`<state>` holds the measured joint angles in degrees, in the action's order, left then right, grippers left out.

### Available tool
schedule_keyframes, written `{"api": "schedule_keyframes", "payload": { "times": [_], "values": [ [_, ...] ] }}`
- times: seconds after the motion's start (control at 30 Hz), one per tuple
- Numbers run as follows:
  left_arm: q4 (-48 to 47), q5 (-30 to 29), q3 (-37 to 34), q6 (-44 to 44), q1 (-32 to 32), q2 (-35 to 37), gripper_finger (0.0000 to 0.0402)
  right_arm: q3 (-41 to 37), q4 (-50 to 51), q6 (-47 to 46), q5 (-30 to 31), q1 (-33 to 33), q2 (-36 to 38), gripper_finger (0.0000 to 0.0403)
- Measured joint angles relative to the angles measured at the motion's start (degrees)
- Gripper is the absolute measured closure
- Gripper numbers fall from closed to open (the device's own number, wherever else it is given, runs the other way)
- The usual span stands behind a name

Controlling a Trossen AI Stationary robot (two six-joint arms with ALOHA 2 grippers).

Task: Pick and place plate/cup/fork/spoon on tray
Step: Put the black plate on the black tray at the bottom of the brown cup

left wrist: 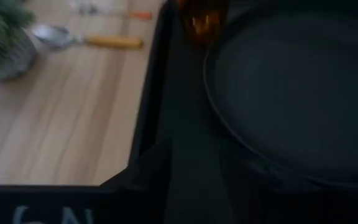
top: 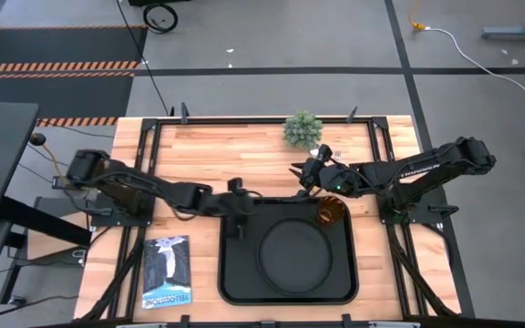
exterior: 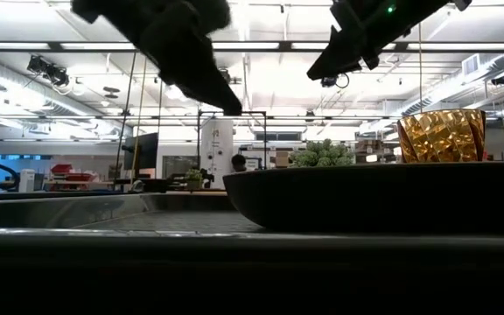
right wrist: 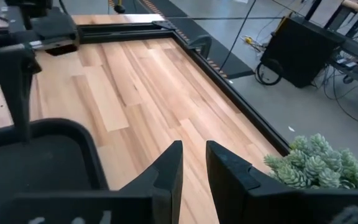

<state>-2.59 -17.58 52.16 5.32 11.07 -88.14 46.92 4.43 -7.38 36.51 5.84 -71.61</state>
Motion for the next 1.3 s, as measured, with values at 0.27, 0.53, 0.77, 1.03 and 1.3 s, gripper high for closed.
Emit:
{"api": "schedule_keyframes", "payload": {
  "times": [0.27, 0.53, 0.77, 1.03, 1.3],
  "values": [
    [9.1, -0.5, -11.4, -0.1, -1.7, 9.8, 0.026, 2.3, 3.1, -3.4, -0.6, -3.9, 0.0, 0.0326],
    [14.1, -0.4, -20.5, -1.9, -6.1, 20.4, 0.026, 2.6, 4.1, -9.9, -3.0, -8.3, -1.0, 0.0326],
    [17.9, 0.4, -28.3, -4.8, -10.6, 30.4, 0.026, 2.7, 9.6, -19.1, -4.0, -10.9, -2.3, 0.0326],
    [21.2, 5.0, -34.4, -5.7, -14.7, 40.6, 0.026, 9.1, 22.4, -29.1, -5.7, -13.2, -8.3, 0.0326],
    [17.8, 5.0, -36.0, -3.6, -16.5, 48.9, 0.026, 17.8, 34.6, -32.7, -10.7, -15.8, -15.5, 0.0326]
  ]
}}
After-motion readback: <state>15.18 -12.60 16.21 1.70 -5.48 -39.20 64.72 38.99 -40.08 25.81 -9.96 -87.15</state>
